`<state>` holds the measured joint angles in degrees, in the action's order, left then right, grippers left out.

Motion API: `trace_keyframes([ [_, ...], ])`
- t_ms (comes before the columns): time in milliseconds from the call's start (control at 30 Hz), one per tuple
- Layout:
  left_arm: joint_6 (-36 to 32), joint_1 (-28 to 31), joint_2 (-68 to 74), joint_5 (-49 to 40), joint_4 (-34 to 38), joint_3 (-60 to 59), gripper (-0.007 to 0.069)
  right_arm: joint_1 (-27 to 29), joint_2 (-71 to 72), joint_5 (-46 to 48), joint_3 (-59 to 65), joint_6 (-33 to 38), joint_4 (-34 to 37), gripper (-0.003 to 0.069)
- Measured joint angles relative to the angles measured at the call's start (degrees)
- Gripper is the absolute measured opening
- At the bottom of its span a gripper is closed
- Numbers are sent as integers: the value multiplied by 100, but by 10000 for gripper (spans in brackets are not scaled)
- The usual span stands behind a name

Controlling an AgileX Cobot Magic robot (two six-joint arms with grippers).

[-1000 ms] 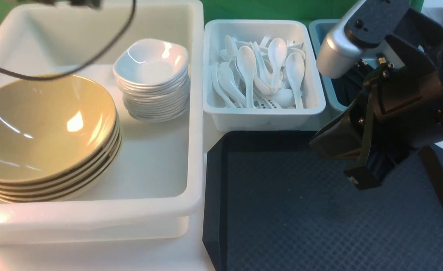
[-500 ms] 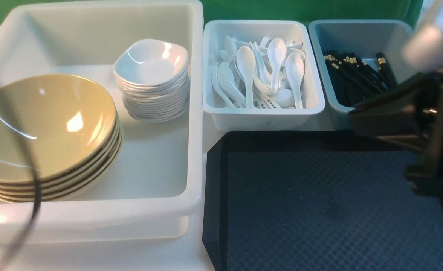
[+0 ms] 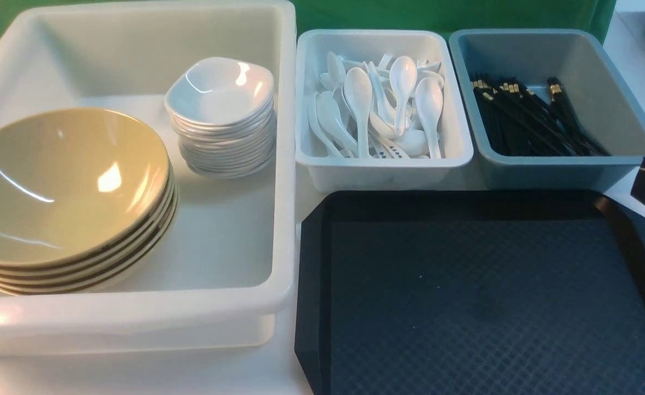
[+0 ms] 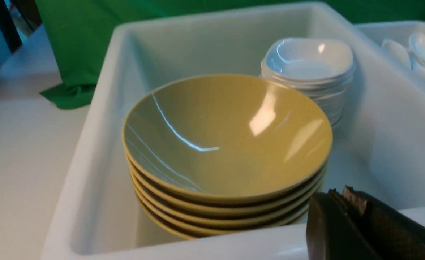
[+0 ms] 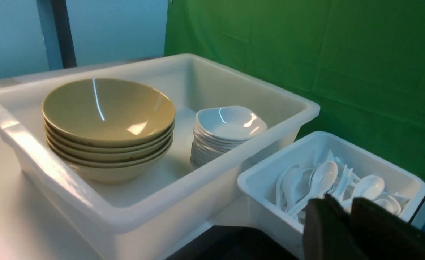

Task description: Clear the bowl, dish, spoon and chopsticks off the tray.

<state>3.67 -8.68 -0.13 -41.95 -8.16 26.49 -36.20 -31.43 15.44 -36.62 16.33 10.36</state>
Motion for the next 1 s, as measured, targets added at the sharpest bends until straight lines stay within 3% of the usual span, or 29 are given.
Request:
trace_keyframes([
  [733, 0, 0, -81, 52, 0, -326, -11, 6, 50, -67, 169, 5, 5, 151],
  [867, 0, 0, -81, 52, 0, -326, -11, 474, 537, -227, 715, -274, -415, 108],
  [1000, 0, 0, -81, 52, 0, -326, -11, 1545, 1262, -233, 1551, -1336, -1036, 34],
])
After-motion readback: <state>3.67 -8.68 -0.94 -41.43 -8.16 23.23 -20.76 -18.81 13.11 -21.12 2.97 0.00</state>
